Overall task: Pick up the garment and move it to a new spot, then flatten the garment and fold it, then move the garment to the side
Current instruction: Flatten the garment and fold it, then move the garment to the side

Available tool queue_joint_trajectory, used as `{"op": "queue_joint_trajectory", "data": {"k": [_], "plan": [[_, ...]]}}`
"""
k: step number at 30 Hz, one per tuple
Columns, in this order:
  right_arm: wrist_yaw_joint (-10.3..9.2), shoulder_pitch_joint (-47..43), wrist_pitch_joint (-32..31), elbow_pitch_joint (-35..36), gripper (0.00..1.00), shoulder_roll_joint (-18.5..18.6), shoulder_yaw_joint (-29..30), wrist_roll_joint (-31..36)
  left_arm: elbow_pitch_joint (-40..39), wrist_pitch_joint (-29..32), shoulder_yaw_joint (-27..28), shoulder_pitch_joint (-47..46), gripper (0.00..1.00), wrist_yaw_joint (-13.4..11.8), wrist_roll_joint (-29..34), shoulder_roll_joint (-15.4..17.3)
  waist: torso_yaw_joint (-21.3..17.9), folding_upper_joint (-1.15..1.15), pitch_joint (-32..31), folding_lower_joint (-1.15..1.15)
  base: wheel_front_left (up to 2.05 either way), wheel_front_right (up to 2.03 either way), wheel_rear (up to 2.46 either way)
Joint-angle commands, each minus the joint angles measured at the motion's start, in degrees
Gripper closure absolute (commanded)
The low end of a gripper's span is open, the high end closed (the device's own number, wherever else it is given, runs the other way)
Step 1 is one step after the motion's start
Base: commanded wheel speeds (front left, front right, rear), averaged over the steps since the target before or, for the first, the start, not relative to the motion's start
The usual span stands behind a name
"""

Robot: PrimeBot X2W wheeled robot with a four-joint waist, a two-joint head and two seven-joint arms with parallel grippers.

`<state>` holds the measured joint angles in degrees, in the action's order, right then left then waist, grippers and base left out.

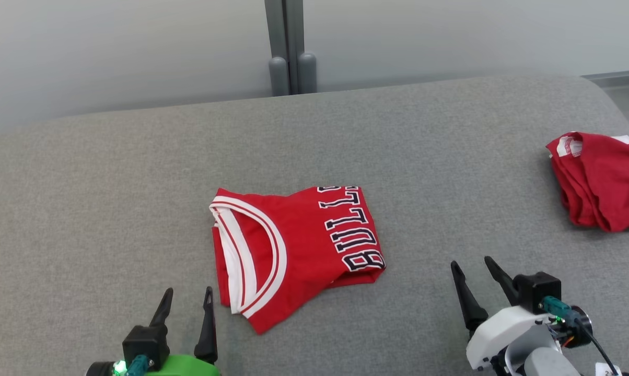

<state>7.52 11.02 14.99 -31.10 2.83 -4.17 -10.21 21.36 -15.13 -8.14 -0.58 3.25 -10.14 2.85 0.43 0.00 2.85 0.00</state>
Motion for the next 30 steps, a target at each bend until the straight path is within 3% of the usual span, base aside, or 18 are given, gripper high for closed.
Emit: {"op": "queue_joint_trajectory", "data": {"k": [1,11,20,25,30], "plan": [[-0.08,-1.41,0.24,-0.19,0.00,0.19,0.01,-0.52,-0.41,0.03,-0.04,1.29,0.00,-0.45,0.47,0.17,-1.05,0.00,-1.44,0.00,0.00,0.00,0.00],[-0.08,-2.20,0.24,0.23,0.00,0.18,-0.92,-1.60,-1.27,0.03,0.04,1.43,0.00,-0.46,1.16,0.17,-0.29,0.00,-0.18,0.00,0.00,0.00,0.00],[-0.08,10.98,0.24,0.94,0.00,0.20,-6.99,-2.22,-2.13,0.03,-0.56,-3.79,0.00,0.75,0.27,0.17,3.44,0.00,6.94,0.00,0.00,0.00,0.00],[-0.08,17.75,0.24,-2.77,0.00,0.21,-10.95,-1.90,-1.86,0.03,-1.41,-5.64,0.00,1.18,-0.40,0.17,6.12,0.00,9.66,0.00,0.00,0.00,0.00],[-0.09,20.17,0.17,-11.27,0.00,0.24,-13.00,-1.24,-1.37,0.03,-1.93,-6.83,0.00,1.50,-1.02,0.17,8.35,0.00,11.47,0.00,0.00,0.00,0.00]]}}
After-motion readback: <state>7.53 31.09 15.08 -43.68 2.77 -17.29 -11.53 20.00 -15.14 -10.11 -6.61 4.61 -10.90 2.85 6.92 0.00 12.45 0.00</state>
